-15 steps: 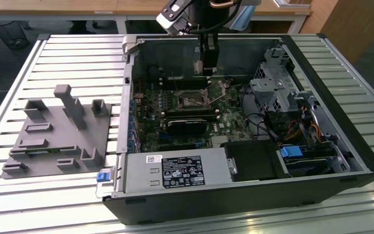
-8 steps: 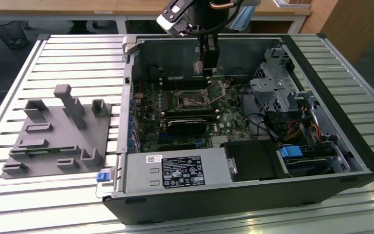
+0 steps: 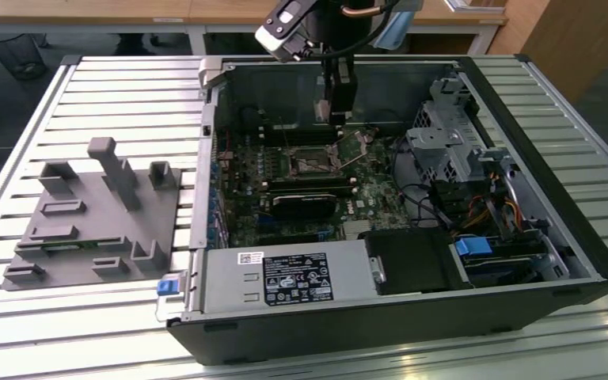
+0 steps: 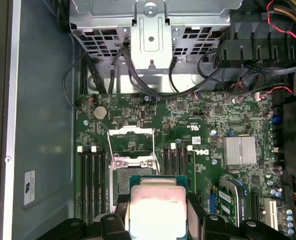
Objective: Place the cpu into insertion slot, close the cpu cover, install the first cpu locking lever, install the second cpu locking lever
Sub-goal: 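Place the cpu into insertion slot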
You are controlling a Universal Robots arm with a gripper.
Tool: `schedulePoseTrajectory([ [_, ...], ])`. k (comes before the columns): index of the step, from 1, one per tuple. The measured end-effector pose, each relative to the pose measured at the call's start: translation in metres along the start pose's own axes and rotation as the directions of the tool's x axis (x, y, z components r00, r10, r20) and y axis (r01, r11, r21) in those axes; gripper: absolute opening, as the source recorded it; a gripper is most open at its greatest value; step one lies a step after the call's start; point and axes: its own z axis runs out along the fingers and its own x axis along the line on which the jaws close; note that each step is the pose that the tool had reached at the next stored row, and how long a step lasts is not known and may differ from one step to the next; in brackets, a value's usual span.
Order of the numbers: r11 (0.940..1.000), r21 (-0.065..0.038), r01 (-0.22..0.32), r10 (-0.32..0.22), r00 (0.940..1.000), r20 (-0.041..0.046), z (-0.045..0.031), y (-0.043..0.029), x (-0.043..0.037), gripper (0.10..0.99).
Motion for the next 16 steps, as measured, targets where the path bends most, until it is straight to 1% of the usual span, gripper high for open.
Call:
schedulePoseTrajectory([
  [16, 0.9999, 0.0, 0.015, -0.015, 0.9999, -0.0014, 0.0033, -0.0003, -0.0001, 0.541],
])
